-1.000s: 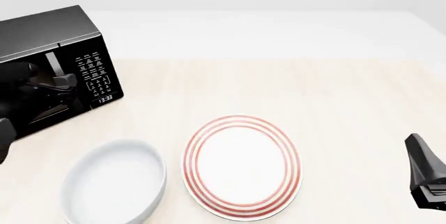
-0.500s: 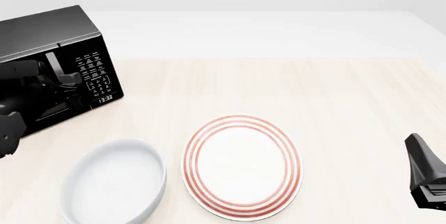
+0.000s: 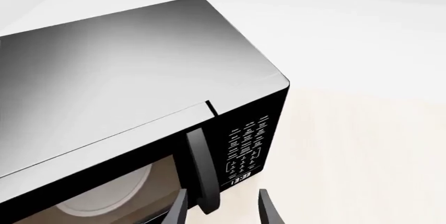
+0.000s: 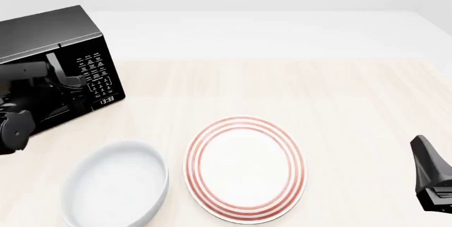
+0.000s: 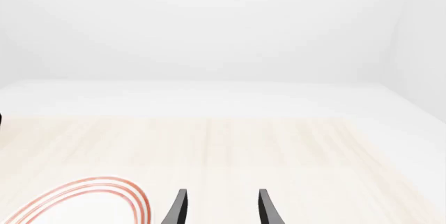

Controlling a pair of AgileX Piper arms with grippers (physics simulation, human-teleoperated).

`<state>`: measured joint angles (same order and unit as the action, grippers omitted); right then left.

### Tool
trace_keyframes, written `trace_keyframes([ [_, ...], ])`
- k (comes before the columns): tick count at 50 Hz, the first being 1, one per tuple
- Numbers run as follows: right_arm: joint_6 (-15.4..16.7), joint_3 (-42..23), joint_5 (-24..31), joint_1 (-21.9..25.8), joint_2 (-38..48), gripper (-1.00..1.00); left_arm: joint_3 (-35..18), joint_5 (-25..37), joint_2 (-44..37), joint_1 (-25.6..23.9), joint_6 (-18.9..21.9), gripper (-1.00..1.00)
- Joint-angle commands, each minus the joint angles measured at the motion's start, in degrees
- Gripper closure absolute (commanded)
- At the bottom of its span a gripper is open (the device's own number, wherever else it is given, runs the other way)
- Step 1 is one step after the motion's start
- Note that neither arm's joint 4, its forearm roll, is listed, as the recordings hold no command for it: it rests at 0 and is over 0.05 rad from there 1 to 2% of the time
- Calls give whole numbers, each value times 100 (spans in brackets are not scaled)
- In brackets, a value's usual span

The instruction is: Open the microwave.

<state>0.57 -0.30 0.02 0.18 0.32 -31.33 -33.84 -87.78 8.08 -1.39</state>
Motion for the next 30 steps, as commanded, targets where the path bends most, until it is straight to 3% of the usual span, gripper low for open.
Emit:
trace_keyframes([
  [1, 2, 0, 1, 0, 0, -100, -97, -55, -253, 10, -7, -100],
  [30, 0, 0, 1, -1, 0, -100, -224, -174, -672, 67, -26, -100],
])
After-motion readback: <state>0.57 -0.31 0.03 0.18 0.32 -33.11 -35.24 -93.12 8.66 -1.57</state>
